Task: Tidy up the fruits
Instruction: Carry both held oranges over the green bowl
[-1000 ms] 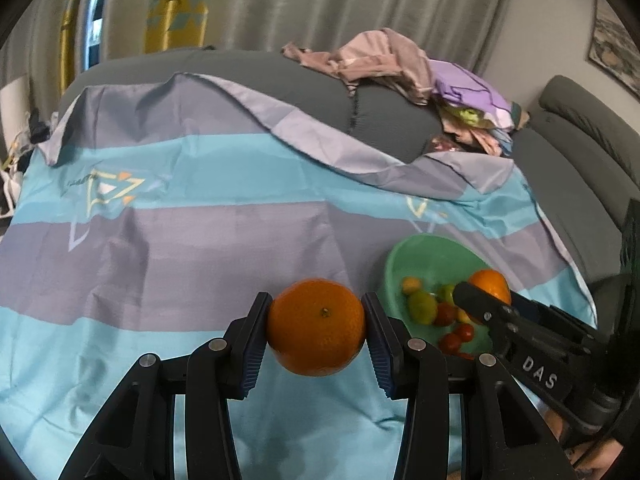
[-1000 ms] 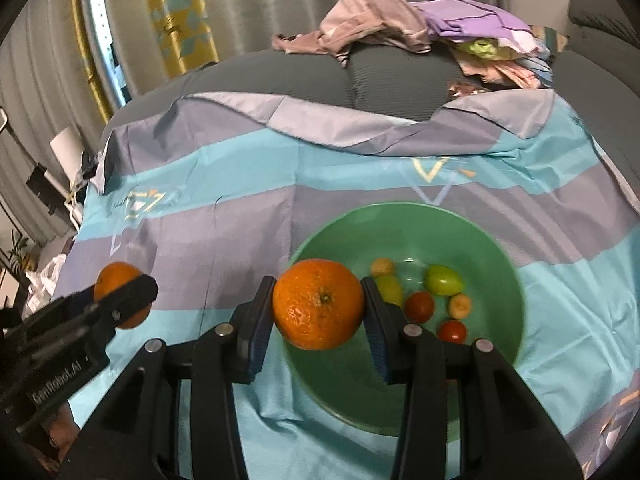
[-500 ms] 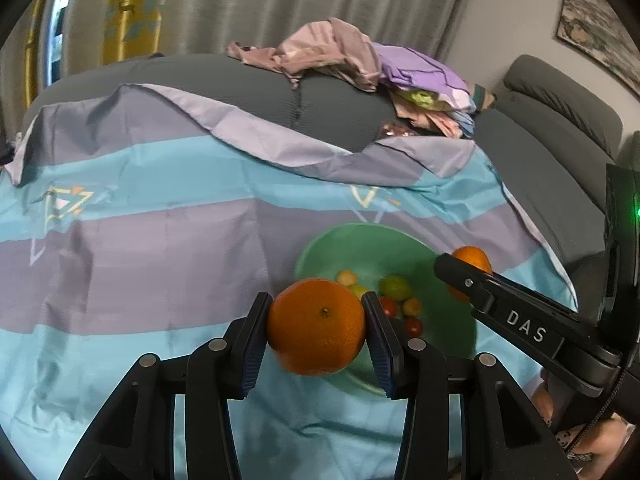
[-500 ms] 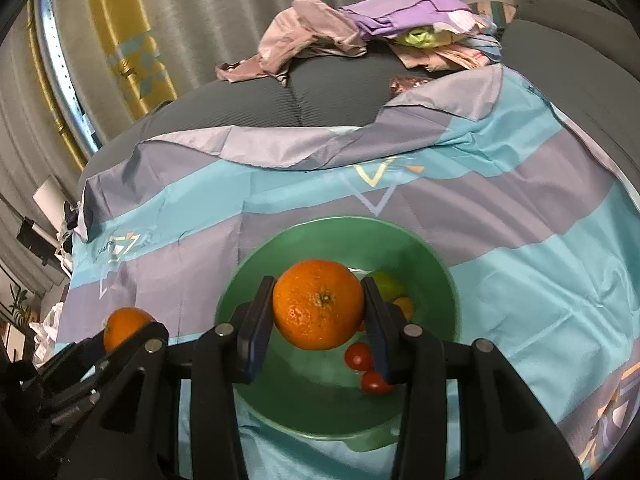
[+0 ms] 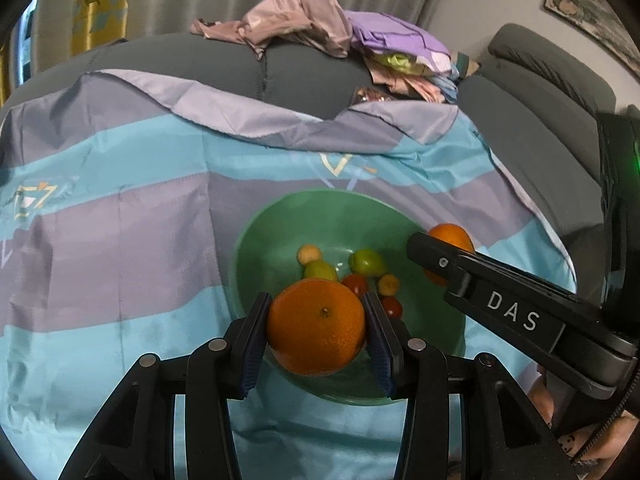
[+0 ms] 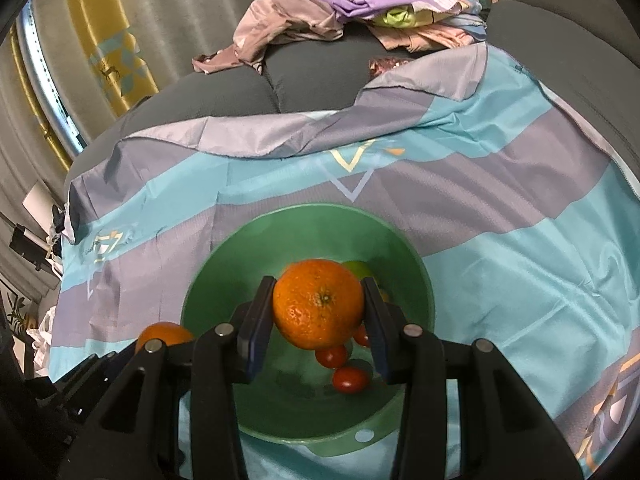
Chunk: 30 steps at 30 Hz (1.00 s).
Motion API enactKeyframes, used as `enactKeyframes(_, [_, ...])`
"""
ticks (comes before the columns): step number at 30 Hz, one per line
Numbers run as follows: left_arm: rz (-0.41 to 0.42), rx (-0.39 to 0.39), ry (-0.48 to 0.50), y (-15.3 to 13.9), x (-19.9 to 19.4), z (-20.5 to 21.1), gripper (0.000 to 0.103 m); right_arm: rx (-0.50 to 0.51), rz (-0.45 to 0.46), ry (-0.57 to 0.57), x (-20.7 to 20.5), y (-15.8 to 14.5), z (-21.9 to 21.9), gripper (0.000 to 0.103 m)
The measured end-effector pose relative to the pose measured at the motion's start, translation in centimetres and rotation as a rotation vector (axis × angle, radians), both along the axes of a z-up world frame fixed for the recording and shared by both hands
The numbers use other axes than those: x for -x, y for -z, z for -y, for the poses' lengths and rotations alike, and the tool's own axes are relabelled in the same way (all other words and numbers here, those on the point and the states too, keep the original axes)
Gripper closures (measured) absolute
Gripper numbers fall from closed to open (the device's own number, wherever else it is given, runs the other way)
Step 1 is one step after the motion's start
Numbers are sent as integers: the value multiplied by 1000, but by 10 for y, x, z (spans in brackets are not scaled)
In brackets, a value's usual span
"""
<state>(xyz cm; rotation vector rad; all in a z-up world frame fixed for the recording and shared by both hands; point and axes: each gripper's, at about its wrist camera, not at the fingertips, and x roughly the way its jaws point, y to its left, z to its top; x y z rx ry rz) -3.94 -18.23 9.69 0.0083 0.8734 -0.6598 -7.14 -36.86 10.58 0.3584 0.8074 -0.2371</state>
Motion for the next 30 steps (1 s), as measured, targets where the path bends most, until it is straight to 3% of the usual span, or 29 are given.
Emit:
enactKeyframes(12, [-68,-9,27,19,-7,11,57,-1,-48,10,-7,11,4,60])
enactKeyframes(30, [-105,-27,28,31,-12,26,57,10,-120,4,-15,26,4,60])
